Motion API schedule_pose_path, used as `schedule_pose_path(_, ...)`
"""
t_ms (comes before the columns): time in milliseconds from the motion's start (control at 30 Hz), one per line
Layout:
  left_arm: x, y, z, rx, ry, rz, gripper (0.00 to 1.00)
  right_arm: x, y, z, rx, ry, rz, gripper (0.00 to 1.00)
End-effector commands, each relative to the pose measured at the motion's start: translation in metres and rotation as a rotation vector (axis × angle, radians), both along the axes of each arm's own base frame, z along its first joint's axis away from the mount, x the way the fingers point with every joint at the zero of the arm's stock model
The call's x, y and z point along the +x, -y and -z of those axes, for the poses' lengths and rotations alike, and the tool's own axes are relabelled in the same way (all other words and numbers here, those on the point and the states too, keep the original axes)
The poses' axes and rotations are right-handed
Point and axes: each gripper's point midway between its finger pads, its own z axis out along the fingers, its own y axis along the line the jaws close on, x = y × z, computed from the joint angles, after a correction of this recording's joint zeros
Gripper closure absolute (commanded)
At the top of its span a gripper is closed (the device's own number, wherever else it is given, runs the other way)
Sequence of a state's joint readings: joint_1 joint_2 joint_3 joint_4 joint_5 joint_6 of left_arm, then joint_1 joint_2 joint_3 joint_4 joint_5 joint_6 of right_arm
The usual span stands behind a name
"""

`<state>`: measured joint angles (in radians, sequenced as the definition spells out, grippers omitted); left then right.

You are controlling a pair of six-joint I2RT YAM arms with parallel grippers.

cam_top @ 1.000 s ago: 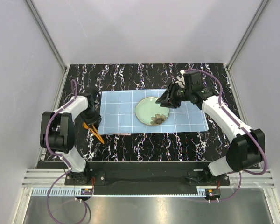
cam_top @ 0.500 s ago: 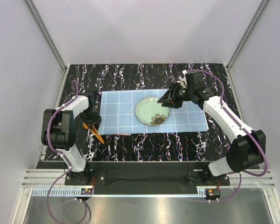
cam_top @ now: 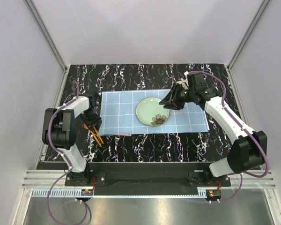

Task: Set the dinner table for one person
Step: Pick up the fork at the center of the board.

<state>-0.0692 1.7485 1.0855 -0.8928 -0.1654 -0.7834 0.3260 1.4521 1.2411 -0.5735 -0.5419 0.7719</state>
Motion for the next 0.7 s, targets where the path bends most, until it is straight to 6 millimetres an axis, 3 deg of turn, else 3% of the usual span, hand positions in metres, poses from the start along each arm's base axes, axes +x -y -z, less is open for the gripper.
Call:
schedule_pose_path(0, -0.0021, -0.0034, 0.0058, 0.007, -0.010, -0.007, 0.62, -0.0036, 0.0027, -0.0147, 0.020, 0.038, -0.003, 0.56)
schedule_pose_path(300, -0.0040, -0.0007, 0.0117, -0.009, -0.021, -0.001, 0.78, -0.0055, 0.0055, -0.0129, 0.015, 0.030, 0.004, 0.56)
schedule_pose_path(433, -0.0033, 0.0001, 0.0123, -0.015, -0.023, 0.010, 1.00, -0.0054, 0.0060, -0.0123, 0.015, 0.028, 0.005, 0.56)
schedule_pose_path(667, 0.0040, -0.0021, 0.0058, -0.007, 0.004, 0.043, 1.00, -0.0035, 0.0055, -0.0117, 0.015, 0.025, 0.008, 0.56)
